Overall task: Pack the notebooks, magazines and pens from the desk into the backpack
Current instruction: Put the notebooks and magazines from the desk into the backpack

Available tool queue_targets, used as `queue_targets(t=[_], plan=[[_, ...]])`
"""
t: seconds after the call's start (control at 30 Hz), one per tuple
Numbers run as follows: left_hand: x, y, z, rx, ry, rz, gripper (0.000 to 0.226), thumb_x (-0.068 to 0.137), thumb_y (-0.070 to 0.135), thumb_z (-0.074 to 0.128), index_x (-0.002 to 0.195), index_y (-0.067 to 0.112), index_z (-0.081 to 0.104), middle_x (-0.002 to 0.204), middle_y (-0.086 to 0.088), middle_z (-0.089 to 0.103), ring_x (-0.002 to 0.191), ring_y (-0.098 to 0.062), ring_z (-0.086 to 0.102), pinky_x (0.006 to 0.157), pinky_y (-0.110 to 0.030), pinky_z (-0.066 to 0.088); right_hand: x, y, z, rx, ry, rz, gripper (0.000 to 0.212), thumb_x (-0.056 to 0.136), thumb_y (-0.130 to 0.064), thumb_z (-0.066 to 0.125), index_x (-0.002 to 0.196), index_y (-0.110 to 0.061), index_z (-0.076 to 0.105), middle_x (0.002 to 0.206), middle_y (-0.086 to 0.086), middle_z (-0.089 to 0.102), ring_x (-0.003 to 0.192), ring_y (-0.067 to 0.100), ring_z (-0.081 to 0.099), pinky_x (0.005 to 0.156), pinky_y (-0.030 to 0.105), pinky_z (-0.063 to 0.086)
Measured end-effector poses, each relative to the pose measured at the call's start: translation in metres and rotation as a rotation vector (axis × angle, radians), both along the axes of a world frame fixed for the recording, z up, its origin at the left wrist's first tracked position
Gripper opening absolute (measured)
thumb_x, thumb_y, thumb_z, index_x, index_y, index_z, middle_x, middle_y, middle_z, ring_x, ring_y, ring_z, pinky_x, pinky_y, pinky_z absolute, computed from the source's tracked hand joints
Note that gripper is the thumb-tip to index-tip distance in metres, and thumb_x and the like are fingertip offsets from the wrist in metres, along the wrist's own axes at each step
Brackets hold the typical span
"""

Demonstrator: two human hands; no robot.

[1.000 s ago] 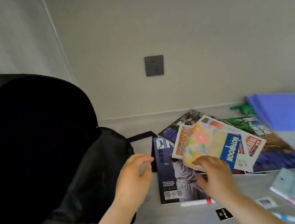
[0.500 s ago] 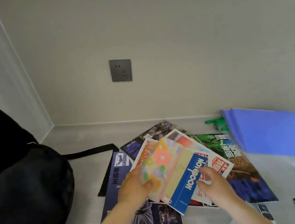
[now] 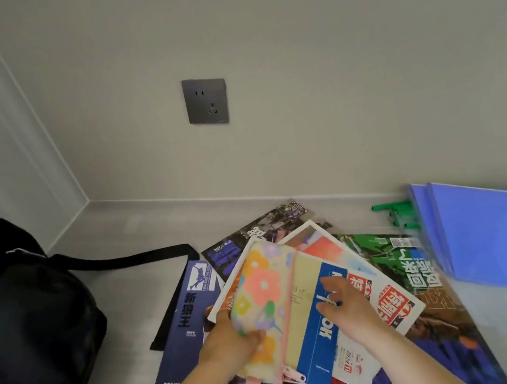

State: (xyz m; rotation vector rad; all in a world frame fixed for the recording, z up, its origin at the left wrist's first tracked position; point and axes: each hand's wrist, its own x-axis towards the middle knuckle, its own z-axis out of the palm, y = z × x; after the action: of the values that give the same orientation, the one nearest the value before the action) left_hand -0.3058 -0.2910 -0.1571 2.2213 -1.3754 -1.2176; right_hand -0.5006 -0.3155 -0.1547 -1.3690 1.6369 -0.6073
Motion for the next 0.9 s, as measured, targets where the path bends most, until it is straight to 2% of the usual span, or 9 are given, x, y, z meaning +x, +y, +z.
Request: queue_targets(t=[0.13, 0.2, 0.3, 0.43, 0.53, 0.63, 0.7, 0.77, 0.9], plan=[[-0.011, 0.001, -0.003, -0.080, 0.308, 0.260, 0.059, 0.078, 0.016, 0.065, 0.126, 0.006, 0.034, 0.101, -0.005, 0.051, 0.087, -0.021, 0.051, 0.054, -0.019, 0.042, -0.019, -0.027, 0.003, -0.103, 0.195, -0.135, 0.043, 0.086, -0.015, 0.055, 0.127, -0.009, 0.044, 0.131, 0.015, 0.052, 0.114, 0.029, 0.054, 0.097, 0.048, 0.045], [-0.015, 0.003, -0.006, -0.100, 0.443, 0.398, 0.062, 0.074, 0.015, 0.070, 0.125, 0.004, 0.038, 0.103, -0.006, 0.053, 0.086, -0.022, 0.053, 0.058, -0.024, 0.045, -0.030, -0.036, 0.000, -0.061, 0.335, -0.147, 0.051, 0.087, -0.024, 0.055, 0.132, -0.008, 0.038, 0.138, 0.015, 0.045, 0.124, 0.031, 0.045, 0.104, 0.049, 0.039], [-0.020, 0.003, -0.011, -0.140, 0.533, 0.518, 0.076, 0.064, 0.021, 0.078, 0.128, 0.005, 0.039, 0.118, -0.015, 0.057, 0.103, -0.032, 0.056, 0.087, -0.039, 0.048, -0.035, -0.044, -0.007, -0.011, 0.490, -0.077, 0.055, 0.088, -0.036, 0.050, 0.134, -0.010, 0.035, 0.141, 0.012, 0.040, 0.132, 0.029, 0.034, 0.110, 0.044, 0.031], [-0.029, -0.003, -0.008, -0.160, 0.465, 0.490, 0.072, 0.068, 0.019, 0.076, 0.128, 0.014, 0.037, 0.112, -0.003, 0.055, 0.098, -0.026, 0.053, 0.073, -0.029, 0.048, -0.027, -0.047, -0.003, -0.007, 0.803, 0.032, 0.046, 0.089, -0.049, 0.036, 0.120, -0.017, 0.048, 0.127, 0.006, 0.054, 0.120, 0.025, 0.046, 0.102, 0.041, 0.033], [-0.035, -0.005, -0.009, -0.187, 0.282, 0.367, 0.065, 0.072, 0.021, 0.070, 0.128, 0.023, 0.038, 0.120, -0.003, 0.058, 0.107, -0.029, 0.055, 0.090, -0.037, 0.047, -0.023, -0.034, -0.005, 0.034, 0.684, 0.102, 0.034, 0.090, -0.048, 0.036, 0.109, -0.020, 0.045, 0.111, -0.002, 0.065, 0.104, 0.020, 0.061, 0.095, 0.037, 0.038], [-0.035, -0.008, -0.006, -0.165, 0.145, 0.269, 0.075, 0.073, 0.024, 0.067, 0.135, 0.028, 0.024, 0.125, -0.005, 0.056, 0.114, -0.032, 0.050, 0.099, -0.042, 0.039, -0.033, -0.024, -0.008, 0.046, 0.600, 0.145, 0.028, 0.089, -0.049, 0.039, 0.099, -0.023, 0.047, 0.105, 0.000, 0.067, 0.098, 0.021, 0.062, 0.084, 0.032, 0.044], [-0.033, -0.014, -0.002, -0.145, 0.230, 0.269, 0.084, 0.074, 0.020, 0.068, 0.139, 0.023, 0.016, 0.128, -0.007, 0.053, 0.112, -0.031, 0.051, 0.091, -0.037, 0.042, -0.047, -0.028, -0.008, 0.038, 0.634, 0.120, 0.034, 0.089, -0.050, 0.038, 0.093, -0.021, 0.055, 0.115, 0.006, 0.061, 0.113, 0.026, 0.052, 0.089, 0.034, 0.039], [-0.032, -0.021, 0.001, -0.171, 0.406, 0.341, 0.076, 0.075, 0.010, 0.068, 0.137, 0.015, 0.023, 0.127, -0.011, 0.053, 0.105, -0.029, 0.055, 0.081, -0.032, 0.044, -0.060, -0.034, -0.008, 0.042, 0.623, 0.002, 0.044, 0.088, -0.048, 0.040, 0.113, -0.015, 0.054, 0.134, 0.010, 0.047, 0.128, 0.029, 0.035, 0.105, 0.041, 0.029], [-0.029, -0.026, 0.001, -0.182, 0.527, 0.434, 0.050, 0.079, 0.000, 0.061, 0.124, 0.007, 0.041, 0.121, -0.018, 0.058, 0.102, -0.032, 0.057, 0.090, -0.042, 0.047, -0.061, -0.039, -0.009, 0.097, 0.515, -0.160, 0.058, 0.085, -0.046, 0.049, 0.130, -0.009, 0.040, 0.135, 0.015, 0.045, 0.125, 0.034, 0.038, 0.105, 0.045, 0.032]])
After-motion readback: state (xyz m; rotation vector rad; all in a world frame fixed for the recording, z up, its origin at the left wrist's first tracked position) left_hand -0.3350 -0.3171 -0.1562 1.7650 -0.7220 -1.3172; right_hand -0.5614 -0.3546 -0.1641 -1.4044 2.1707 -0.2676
